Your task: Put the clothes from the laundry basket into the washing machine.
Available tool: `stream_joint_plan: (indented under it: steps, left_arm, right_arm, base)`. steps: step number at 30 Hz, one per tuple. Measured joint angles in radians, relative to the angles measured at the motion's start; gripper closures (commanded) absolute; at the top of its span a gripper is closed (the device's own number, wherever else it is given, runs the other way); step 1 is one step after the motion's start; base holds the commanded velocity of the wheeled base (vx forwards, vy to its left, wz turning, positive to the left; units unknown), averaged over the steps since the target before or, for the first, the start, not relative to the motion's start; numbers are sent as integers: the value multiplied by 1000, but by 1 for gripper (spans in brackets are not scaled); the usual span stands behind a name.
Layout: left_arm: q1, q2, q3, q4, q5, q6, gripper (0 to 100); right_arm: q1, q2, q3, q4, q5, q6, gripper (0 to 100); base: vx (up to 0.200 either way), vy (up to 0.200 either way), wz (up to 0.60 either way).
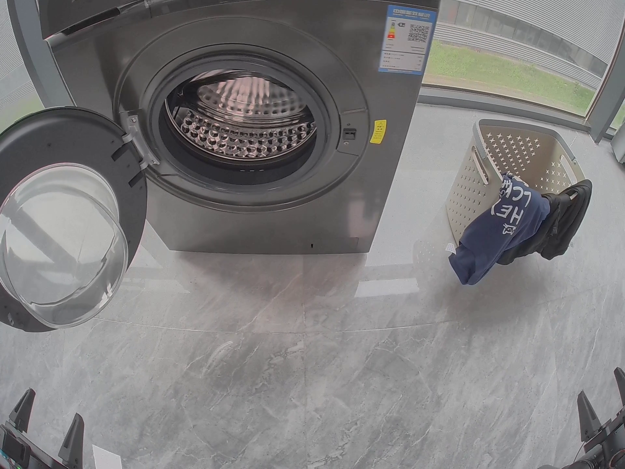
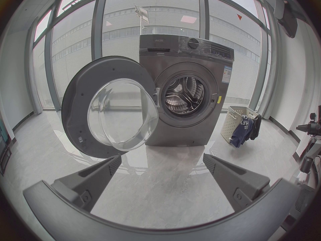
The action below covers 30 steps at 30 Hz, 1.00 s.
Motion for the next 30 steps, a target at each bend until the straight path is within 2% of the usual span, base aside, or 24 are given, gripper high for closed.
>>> stream_joint_plan:
  steps: [4,16,22,30]
  left_arm:
    - [1,0,0,0,0,2,0]
    - [1,0,0,-1,0,0,0]
    - [1,0,0,0,0,-2,0]
    - [1,0,0,0,0,-2,0]
  right_arm:
    - [0,0,0,0,0,0,0]
    - [0,1,0,0,0,0,0]
    - [0,1,0,0,0,0,0]
    - [0,2,0,0,0,0,0]
  base:
    - [0,0,0]
    - [200,0,0]
    - [0,0,0]
    - [0,-200,0]
